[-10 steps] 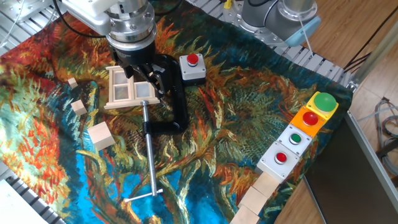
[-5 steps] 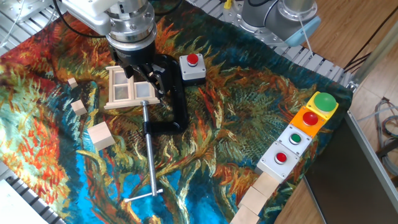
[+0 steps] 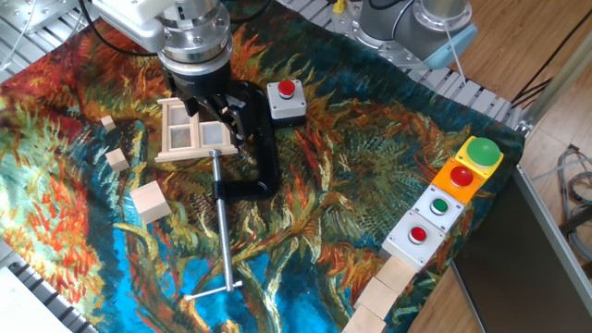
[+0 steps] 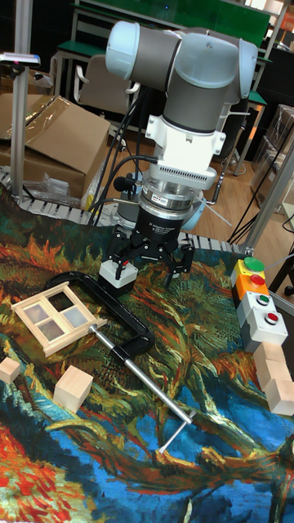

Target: Close a sliding window

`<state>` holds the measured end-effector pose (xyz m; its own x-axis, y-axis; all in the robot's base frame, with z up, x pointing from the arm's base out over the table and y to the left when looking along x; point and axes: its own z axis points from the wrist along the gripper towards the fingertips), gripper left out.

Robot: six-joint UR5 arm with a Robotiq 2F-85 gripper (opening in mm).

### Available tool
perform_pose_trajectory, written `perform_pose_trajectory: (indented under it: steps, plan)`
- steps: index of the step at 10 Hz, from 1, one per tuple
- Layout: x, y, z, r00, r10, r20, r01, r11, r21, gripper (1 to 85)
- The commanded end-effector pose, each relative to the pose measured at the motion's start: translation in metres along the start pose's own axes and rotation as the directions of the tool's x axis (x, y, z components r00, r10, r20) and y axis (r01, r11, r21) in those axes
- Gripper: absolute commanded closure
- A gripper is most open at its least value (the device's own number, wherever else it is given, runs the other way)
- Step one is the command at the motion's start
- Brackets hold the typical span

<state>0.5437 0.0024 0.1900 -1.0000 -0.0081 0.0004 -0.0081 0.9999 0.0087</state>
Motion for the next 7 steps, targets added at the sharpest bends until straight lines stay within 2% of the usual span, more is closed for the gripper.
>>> perform_pose_trajectory:
  steps: [1,5,6,7]
  plan:
    - [-0.0221,0.0299,-0.0019,0.942,-0.316,0.112,0.325,0.943,-0.07,30.7]
    - [-0.021,0.0275,-0.0019,0.942,-0.32,0.099,0.327,0.944,-0.055,35.3]
    - [-0.0223,0.0275,-0.0019,0.939,-0.327,0.106,0.334,0.941,-0.054,41.0]
    - [-0.0238,0.0244,-0.001,0.935,-0.337,0.113,0.344,0.938,-0.045,83.3]
